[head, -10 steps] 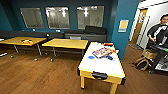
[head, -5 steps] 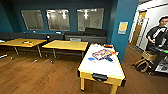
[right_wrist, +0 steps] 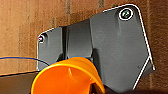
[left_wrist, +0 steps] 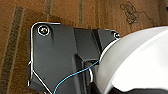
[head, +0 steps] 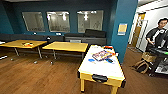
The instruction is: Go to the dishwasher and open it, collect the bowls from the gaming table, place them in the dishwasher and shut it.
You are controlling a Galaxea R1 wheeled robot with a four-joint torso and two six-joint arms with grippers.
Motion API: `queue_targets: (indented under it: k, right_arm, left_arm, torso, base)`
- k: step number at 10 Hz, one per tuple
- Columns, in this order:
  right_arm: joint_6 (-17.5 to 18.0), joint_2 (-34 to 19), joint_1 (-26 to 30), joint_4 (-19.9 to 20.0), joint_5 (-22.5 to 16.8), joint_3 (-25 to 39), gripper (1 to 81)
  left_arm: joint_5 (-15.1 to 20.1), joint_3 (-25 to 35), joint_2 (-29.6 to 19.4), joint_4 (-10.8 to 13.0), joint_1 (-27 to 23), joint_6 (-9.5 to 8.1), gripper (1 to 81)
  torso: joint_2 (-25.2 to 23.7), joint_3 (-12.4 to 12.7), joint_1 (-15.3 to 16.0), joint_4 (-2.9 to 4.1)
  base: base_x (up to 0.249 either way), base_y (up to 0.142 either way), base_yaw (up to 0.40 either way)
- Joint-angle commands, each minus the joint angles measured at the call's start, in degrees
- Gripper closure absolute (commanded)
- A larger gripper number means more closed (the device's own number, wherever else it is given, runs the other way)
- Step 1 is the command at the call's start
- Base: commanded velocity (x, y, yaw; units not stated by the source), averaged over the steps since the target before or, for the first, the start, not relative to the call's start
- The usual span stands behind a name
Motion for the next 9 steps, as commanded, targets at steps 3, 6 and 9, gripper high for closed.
queue_targets:
  k: [3,6,9]
  right_arm:
    - [-0.2,-0.8,2.7,-1.0,-2.1,0.1,81.1]
    - [-0.2,-0.8,2.6,-1.0,-2.1,0.1,81.1]
    - [-0.2,-0.8,2.7,-0.9,-2.1,0.0,81.1]
  left_arm:
    - [0.7,0.5,-1.5,0.4,-2.1,0.12,81.1]
    - [0.8,0.5,-1.5,0.6,-2.1,0.12,81.1]
    - [0.7,0.5,-1.4,0.8,-2.1,0.21,81.1]
  torso:
    - [0.0,0.0,0.0,0.00]
    - [0.0,0.0,0.0,0.00]
    - [0.0,0.0,-0.1,0.00]
  base:
    - [-0.021,0.000,0.000]
    - [-0.043,0.000,-0.030]
    - [0.000,0.000,-0.284]
